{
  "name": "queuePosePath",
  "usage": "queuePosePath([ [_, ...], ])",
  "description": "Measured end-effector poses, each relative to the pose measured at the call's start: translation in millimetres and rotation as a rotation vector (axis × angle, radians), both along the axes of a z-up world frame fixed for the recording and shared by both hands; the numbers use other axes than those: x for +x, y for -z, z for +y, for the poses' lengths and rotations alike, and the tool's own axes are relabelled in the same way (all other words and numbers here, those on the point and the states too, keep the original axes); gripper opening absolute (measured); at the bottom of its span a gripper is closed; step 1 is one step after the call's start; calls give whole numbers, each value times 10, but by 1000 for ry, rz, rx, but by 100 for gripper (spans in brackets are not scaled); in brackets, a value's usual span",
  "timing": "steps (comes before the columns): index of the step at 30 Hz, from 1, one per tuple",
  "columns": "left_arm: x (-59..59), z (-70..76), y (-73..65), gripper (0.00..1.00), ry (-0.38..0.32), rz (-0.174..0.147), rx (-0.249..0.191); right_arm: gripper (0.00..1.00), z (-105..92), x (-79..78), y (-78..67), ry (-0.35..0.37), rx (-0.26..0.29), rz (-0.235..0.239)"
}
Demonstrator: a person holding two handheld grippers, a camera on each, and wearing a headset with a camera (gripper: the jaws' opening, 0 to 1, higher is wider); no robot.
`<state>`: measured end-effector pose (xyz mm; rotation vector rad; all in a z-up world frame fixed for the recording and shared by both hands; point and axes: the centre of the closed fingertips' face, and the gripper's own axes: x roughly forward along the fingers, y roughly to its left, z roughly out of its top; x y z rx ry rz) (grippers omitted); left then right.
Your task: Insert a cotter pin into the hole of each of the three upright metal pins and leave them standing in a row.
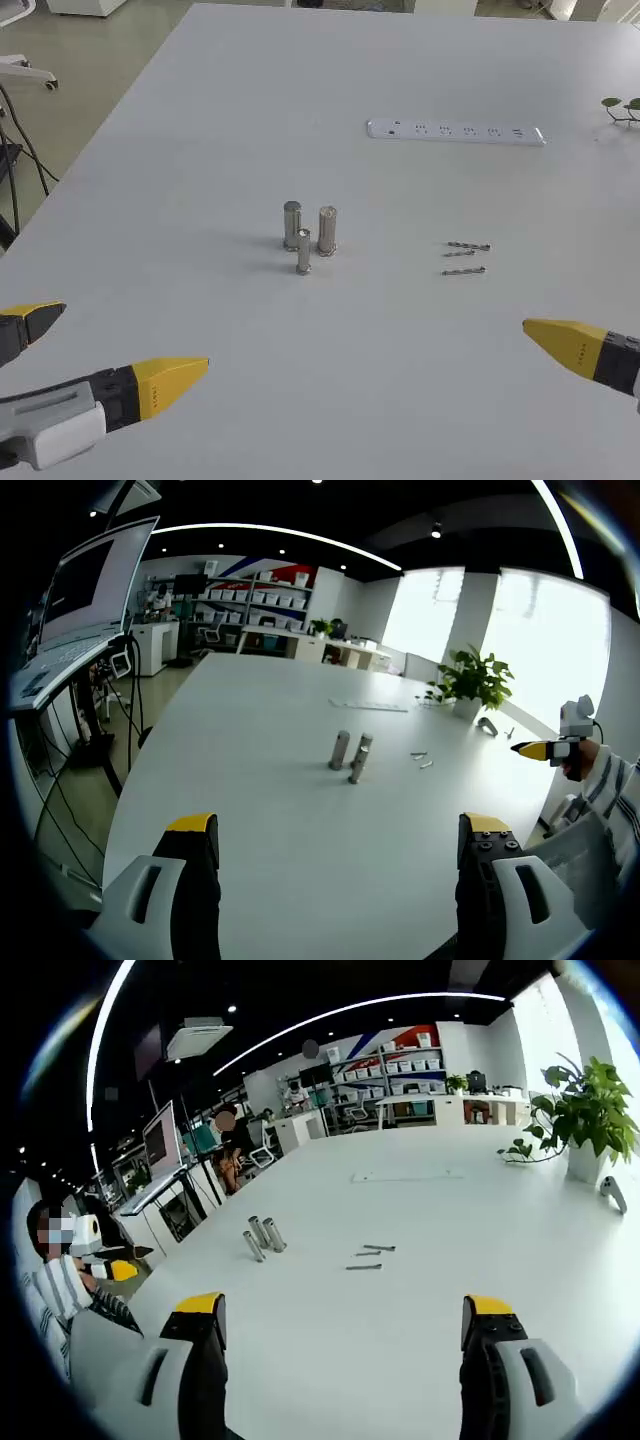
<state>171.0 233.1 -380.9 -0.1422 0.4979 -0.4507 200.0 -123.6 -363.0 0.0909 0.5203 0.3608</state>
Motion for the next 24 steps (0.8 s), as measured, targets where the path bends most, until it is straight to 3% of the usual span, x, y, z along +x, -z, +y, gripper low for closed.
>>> queuePosePath([
  [7, -19, 25, 33, 97, -2, 13, 0, 95, -32, 3, 25, 7, 1, 15],
  [13, -3, 15, 37, 96, -1, 15, 1, 95, -8, 36, 7, -13, -17, 0],
  [24, -5, -22, 41, 96, 8, 25, 5, 95, -3, 48, 9, -14, 10, 21],
])
